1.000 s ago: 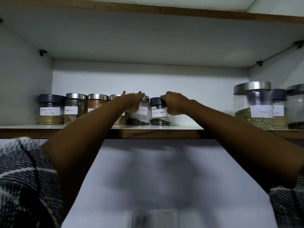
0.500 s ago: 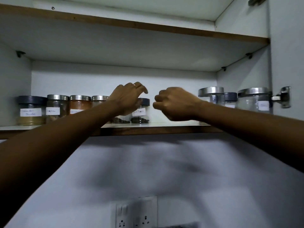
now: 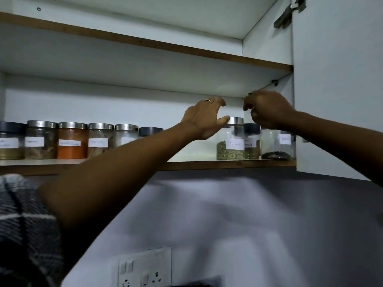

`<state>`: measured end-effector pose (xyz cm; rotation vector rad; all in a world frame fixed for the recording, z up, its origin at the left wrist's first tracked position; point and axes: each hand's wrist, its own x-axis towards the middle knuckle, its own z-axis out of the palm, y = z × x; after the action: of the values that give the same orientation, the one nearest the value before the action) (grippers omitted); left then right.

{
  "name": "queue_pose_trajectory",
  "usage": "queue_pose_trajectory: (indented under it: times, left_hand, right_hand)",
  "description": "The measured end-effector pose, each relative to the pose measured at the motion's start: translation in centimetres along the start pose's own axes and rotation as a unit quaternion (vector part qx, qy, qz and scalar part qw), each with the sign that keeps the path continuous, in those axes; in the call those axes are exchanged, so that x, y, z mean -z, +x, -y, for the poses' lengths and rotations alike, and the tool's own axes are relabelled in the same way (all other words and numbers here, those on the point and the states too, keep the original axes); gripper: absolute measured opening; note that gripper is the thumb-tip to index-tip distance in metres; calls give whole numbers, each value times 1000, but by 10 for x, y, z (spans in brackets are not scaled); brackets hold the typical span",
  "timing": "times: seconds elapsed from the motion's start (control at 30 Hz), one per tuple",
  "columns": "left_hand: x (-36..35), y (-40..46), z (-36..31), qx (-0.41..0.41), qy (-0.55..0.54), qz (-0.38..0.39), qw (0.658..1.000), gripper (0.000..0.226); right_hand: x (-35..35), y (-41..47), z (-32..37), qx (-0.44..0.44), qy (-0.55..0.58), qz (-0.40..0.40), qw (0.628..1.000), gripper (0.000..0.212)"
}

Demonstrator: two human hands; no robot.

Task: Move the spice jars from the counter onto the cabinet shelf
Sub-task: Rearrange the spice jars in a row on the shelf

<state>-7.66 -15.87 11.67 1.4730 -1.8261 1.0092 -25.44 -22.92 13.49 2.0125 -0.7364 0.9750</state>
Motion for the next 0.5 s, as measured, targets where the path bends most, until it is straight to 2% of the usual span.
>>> queue_pose_trajectory:
  times: [0.1,0.2,0.33,0.4,0.5]
  left_hand:
    - [-13,13,-17,16,-30,24,999,53]
    - [-27,23,-24,31,-30,46,998,54]
    - [-41,34,-22,60,-32,61,996,54]
    - [-45,38,-20,70,-42,67,994,56]
    - [-50,39,-17,67,-42,66,995,52]
  right_hand:
    - [-16,-7,-16,-66,27,86,994,37]
    - [-33,-8,-25,-93,22,147,985,43]
    - [-53,-5,-31,-92,17,170,981,51]
    - [-60,-2,-30,-84,25,174,981,45]
    - [-67,3,-24,-75,51,183,979,22]
